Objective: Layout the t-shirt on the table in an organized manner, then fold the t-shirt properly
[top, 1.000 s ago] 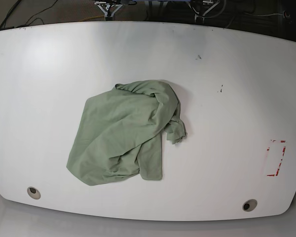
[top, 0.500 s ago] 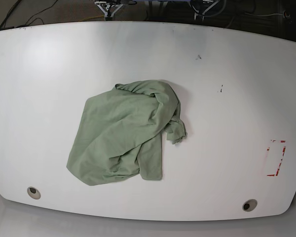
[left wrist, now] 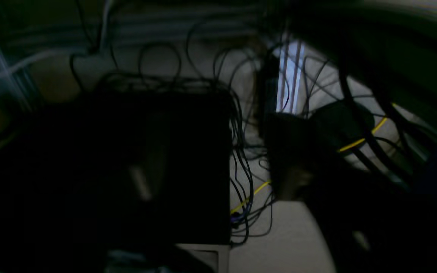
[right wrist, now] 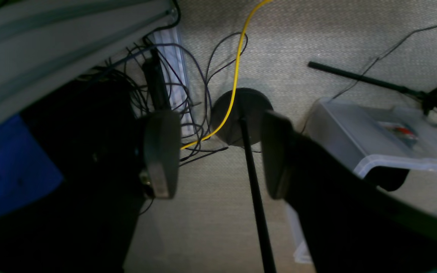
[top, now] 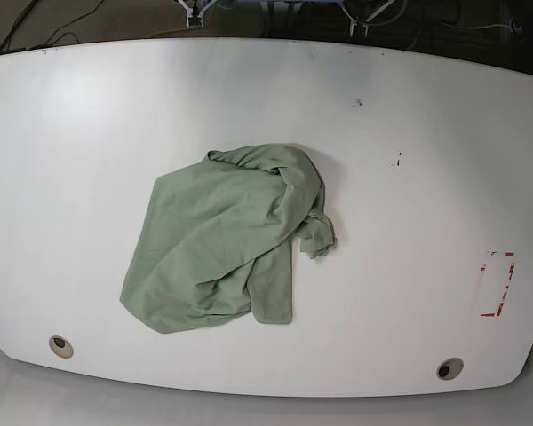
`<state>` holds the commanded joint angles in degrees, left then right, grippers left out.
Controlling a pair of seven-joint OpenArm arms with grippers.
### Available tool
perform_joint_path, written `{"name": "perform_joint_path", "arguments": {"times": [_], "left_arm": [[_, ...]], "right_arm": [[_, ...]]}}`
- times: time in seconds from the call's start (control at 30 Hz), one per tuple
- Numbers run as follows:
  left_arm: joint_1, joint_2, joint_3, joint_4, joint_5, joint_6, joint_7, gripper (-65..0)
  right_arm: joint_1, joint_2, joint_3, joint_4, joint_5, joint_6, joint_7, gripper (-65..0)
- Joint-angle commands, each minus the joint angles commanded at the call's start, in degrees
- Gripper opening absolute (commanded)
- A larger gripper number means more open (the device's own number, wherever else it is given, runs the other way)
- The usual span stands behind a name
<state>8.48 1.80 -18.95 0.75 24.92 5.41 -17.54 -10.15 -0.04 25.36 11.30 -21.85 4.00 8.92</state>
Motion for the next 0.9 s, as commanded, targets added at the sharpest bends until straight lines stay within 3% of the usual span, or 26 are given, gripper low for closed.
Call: {"name": "perform_joint_path", "arguments": {"times": [0.3,0.9], "left_arm": [[5.9,-0.7,0.0,7.4,0.0,0.0,-5.4,-24.4],[17.6,-0.6,0.0,22.3,-0.1,-0.1,-8.0,-24.3]], "right_arm": [[-8.1,-2.5,-0.1,14.7,-0.1,0.09,0.0,-32.1],[-20.8,-4.9,-0.3,31.4,0.0,0.70,0.0,-32.2]]}}
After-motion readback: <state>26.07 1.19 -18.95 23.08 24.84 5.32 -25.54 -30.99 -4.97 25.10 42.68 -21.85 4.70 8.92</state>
